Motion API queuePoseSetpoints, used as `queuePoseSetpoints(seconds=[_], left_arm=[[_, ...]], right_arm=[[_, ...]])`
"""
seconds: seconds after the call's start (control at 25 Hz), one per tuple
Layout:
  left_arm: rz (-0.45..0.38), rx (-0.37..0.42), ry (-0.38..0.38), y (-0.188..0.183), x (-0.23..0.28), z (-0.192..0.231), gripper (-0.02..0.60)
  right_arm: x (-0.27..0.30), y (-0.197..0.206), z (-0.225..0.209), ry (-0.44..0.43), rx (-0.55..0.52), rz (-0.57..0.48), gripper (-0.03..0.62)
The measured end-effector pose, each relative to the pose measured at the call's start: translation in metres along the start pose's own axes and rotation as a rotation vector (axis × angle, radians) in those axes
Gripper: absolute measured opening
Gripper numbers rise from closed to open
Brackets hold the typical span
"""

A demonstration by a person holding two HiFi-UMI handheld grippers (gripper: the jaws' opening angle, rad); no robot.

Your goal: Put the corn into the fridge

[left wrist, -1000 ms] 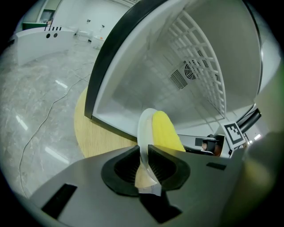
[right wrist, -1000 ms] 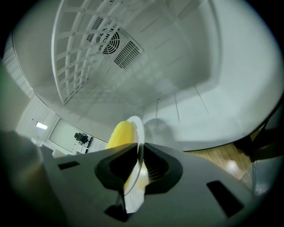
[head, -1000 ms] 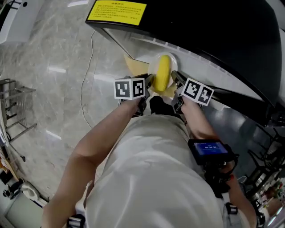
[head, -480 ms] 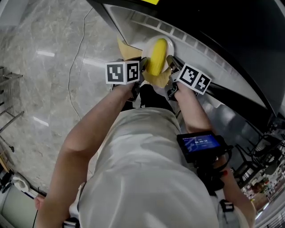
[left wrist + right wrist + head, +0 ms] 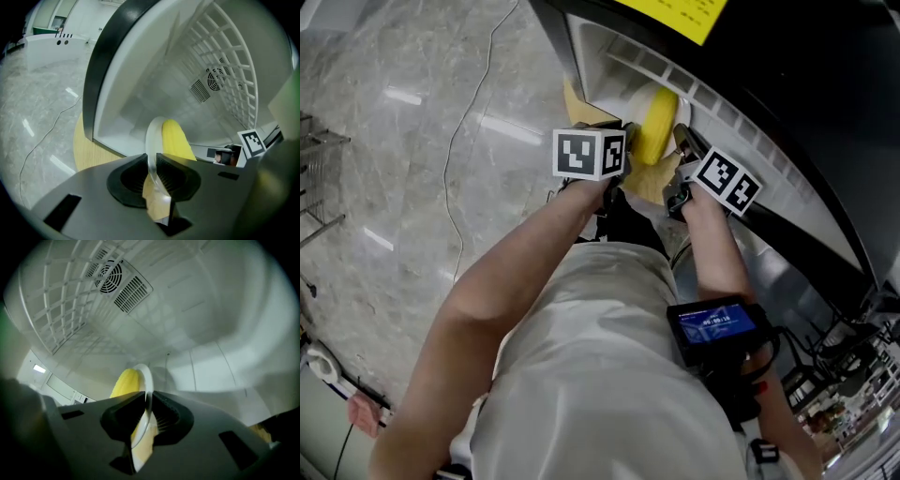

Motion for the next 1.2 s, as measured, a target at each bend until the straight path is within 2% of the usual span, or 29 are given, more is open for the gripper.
queuePoseSetpoints(seconds=[0.48, 0.64, 0.92, 1.2], left_arm=[[-0.042, -0.025, -0.026, -0.019, 0.028, 0.013, 0.058], [-0.048, -0.022, -0.023, -0.024, 0.038, 0.009, 0.058], [-0.028, 0.075, -0.059, -0.035, 0.055, 0.003, 0.058], [-0.012, 0.140, -0.099, -0.043, 0.074, -0.004, 0.058]], right_arm=[[0.036, -0.021, -0.005, 0.033, -0.087, 0.000, 0.044], [0.040, -0.030, -0.007, 0.070, -0.153, -0.004, 0.045], [0.045, -0.036, -0.009, 0.148, -0.233, -0.020, 0.048], [0.050, -0.039, -0.015, 0.211, -0.194, -0.047, 0.048]])
Point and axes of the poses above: the fingertips, and each gripper's own axes: x forward along the fingers, z to its left, y out of its underside, the point moved 10 cm from there along -x, backward along the fingers, and after that the axes turned 2 degrees about -x, right-handed, at the moved point
